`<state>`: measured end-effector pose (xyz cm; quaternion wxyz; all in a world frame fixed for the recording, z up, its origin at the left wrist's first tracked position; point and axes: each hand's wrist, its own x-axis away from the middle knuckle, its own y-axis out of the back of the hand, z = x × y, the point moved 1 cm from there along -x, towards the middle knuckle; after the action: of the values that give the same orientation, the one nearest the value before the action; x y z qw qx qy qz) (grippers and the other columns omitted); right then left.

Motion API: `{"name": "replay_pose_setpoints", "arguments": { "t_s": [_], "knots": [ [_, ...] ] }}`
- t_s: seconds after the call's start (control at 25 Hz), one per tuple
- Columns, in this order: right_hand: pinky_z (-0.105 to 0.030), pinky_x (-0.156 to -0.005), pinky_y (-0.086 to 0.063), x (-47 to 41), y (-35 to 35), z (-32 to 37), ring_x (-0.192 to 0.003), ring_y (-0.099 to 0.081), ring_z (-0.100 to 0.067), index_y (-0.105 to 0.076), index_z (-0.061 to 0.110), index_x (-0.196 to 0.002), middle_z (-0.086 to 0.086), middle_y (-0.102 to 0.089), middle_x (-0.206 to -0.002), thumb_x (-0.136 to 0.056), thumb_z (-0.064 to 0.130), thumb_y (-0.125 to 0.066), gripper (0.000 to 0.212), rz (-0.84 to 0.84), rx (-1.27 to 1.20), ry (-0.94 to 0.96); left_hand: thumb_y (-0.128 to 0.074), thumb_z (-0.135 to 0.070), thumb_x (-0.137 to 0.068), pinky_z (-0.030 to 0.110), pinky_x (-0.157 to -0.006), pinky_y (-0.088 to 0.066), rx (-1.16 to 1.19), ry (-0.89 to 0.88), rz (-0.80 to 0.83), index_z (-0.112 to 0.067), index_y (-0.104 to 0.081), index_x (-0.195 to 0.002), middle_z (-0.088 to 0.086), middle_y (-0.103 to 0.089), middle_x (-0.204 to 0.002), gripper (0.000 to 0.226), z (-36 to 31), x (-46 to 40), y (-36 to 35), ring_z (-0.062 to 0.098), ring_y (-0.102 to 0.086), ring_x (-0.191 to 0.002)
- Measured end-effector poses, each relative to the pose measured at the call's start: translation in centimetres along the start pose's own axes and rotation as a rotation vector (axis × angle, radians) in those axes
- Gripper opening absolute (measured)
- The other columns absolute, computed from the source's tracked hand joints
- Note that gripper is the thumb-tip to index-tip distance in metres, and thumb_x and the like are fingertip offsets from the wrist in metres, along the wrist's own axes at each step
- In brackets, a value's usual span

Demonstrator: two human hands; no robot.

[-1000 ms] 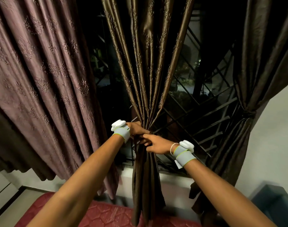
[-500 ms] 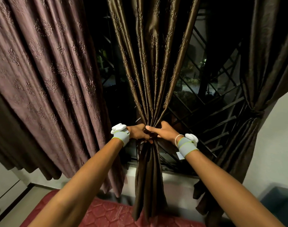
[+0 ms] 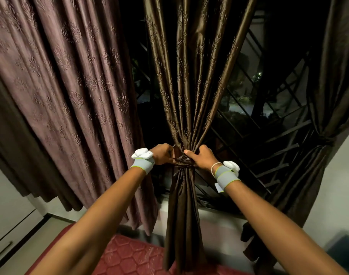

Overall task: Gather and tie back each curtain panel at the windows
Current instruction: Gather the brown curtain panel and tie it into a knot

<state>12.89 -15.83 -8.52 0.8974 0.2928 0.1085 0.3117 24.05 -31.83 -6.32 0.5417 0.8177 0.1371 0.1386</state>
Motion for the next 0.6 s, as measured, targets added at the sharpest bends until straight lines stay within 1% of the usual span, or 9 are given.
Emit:
{"name": "replay_pose_setpoints", "arguments": {
  "t_s": [0.04,0.12,0.16,0.24,0.28,0.4,0.48,0.52,0.6],
  "knots": [
    [-0.053,-0.077,-0.056,-0.3,-0.2,-0.4,-0.089,-0.065,-0.035,-0.048,0.011,-0.078,-0.017,-0.06,-0.096,-0.072,0.061,-0.07,0.055,0.013,-0.006,0.003,-0.077,-0.032,-0.076,0.026,-0.076,-0.048,-0.037,0.019,-0.028,-0.021,-0.068,-0.089,0.006,-0.071,-0.095,0.019,0.0,-0.1,0.1,0.018,-0.065,-0.087],
    [-0.054,-0.075,-0.056,-0.8,-0.5,-1.0,-0.088,-0.066,-0.034,-0.047,0.013,-0.078,-0.017,-0.061,-0.095,-0.069,0.064,-0.07,0.057,0.027,-0.029,0.017,-0.077,-0.037,-0.073,0.031,-0.08,-0.05,-0.089,0.049,-0.086,-0.026,-0.069,-0.093,0.004,-0.071,-0.102,0.024,-0.6,-0.1,0.2,0.025,-0.065,-0.099],
    [-0.054,-0.075,-0.057,-0.6,-0.5,-0.9,-0.087,-0.066,-0.034,-0.048,0.013,-0.078,-0.016,-0.062,-0.094,-0.068,0.065,-0.069,0.057,0.024,-0.046,0.019,-0.076,-0.038,-0.073,0.034,-0.081,-0.051,-0.107,0.053,-0.113,-0.024,-0.068,-0.098,0.006,-0.069,-0.106,0.03,-0.9,-0.2,0.0,0.028,-0.063,-0.104],
    [-0.054,-0.075,-0.057,-0.2,-0.3,-1.0,-0.085,-0.068,-0.034,-0.048,0.013,-0.077,-0.017,-0.064,-0.092,-0.068,0.064,-0.07,0.056,0.024,-0.07,0.02,-0.076,-0.039,-0.074,0.041,-0.086,-0.051,-0.128,0.04,-0.184,-0.012,-0.063,-0.107,0.013,-0.064,-0.114,0.045,-1.9,-0.4,-0.7,0.034,-0.058,-0.111],
    [-0.054,-0.074,-0.057,0.1,-0.1,-0.9,-0.085,-0.068,-0.033,-0.049,0.013,-0.078,-0.017,-0.065,-0.092,-0.069,0.062,-0.07,0.055,0.021,-0.076,0.019,-0.075,-0.039,-0.075,0.043,-0.088,-0.05,-0.124,0.028,-0.218,-0.008,-0.061,-0.11,0.015,-0.061,-0.116,0.049,-2.3,-0.5,-1.1,0.036,-0.056,-0.113],
    [-0.052,-0.071,-0.059,1.4,0.5,-0.1,-0.084,-0.07,-0.032,-0.051,0.009,-0.081,-0.018,-0.066,-0.094,-0.077,0.05,-0.073,0.046,0.01,-0.103,0.016,-0.068,-0.045,-0.079,0.043,-0.086,-0.049,-0.063,0.11,-0.231,-0.008,-0.056,-0.112,0.019,-0.06,-0.117,0.051,-3.2,-0.2,-1.9,0.04,-0.057,-0.11],
    [-0.05,-0.071,-0.059,1.8,0.5,0.3,-0.084,-0.07,-0.033,-0.048,0.01,-0.08,-0.017,-0.064,-0.093,-0.082,0.044,-0.071,0.042,0.011,-0.118,0.006,-0.064,-0.052,-0.075,0.042,-0.085,-0.052,0.0,0.172,-0.166,-0.012,-0.057,-0.106,0.016,-0.065,-0.108,0.051,-2.8,-0.2,-2.1,0.038,-0.062,-0.105],
    [-0.05,-0.071,-0.059,1.9,0.4,0.4,-0.083,-0.07,-0.033,-0.047,0.01,-0.079,-0.015,-0.062,-0.09,-0.082,0.044,-0.071,0.041,0.008,-0.117,0.007,-0.062,-0.052,-0.073,0.041,-0.085,-0.054,0.048,0.185,-0.129,-0.013,-0.059,-0.102,0.015,-0.068,-0.103,0.049,-2.5,-0.6,-2.4,0.035,-0.065,-0.102],
    [-0.051,-0.072,-0.059,1.9,0.3,0.7,-0.081,-0.07,-0.035,-0.046,0.011,-0.078,-0.01,-0.059,-0.08,-0.083,0.045,-0.07,0.042,0.004,-0.11,0.003,-0.063,-0.04,-0.079,0.039,-0.084,-0.054,0.171,0.169,-0.1,-0.008,-0.062,-0.1,0.016,-0.07,-0.097,0.038,-2.3,-0.9,-2.6,0.032,-0.067,-0.095]
  ]
}}
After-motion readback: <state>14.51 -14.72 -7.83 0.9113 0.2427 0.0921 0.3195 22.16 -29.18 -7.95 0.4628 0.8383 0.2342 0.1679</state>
